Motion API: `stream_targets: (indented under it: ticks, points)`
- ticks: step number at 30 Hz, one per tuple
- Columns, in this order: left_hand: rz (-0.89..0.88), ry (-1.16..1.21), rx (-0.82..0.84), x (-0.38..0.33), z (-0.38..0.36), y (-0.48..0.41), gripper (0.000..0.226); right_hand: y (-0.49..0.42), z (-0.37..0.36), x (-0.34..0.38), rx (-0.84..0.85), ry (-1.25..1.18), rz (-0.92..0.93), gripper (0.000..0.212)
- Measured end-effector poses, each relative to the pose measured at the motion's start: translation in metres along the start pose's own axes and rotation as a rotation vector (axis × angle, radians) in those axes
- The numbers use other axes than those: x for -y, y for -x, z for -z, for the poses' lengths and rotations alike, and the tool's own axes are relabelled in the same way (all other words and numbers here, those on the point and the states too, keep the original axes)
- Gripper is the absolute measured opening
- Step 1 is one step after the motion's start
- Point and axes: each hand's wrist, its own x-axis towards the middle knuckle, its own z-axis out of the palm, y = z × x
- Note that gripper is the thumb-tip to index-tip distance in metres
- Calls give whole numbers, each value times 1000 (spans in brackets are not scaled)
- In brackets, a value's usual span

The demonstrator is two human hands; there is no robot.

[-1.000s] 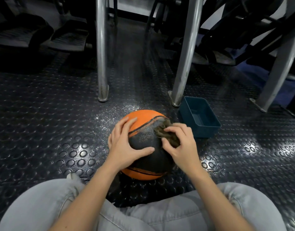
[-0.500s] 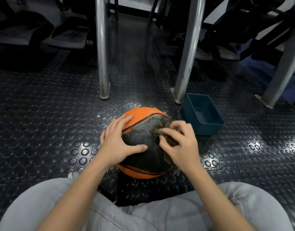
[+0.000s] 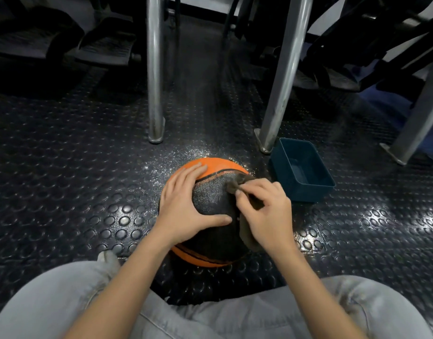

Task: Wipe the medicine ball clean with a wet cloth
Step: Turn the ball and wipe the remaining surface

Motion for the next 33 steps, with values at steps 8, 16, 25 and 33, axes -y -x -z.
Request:
stream_targets:
  ticks: [8, 16, 25, 33]
  points:
    - [-37, -2, 36, -1, -2, -1, 109, -29, -1, -39, 72, 29, -261, 13]
    - [-47, 24, 66, 1, 0, 3, 101, -20, -1, -22, 68, 71, -58, 16]
    - [-71, 15, 50, 2, -2, 7, 98, -9, 5, -5, 64, 70, -37, 15]
    - [-111, 0, 105, -6, -4, 7, 96, -42, 4, -42, 147, 44, -302, 15]
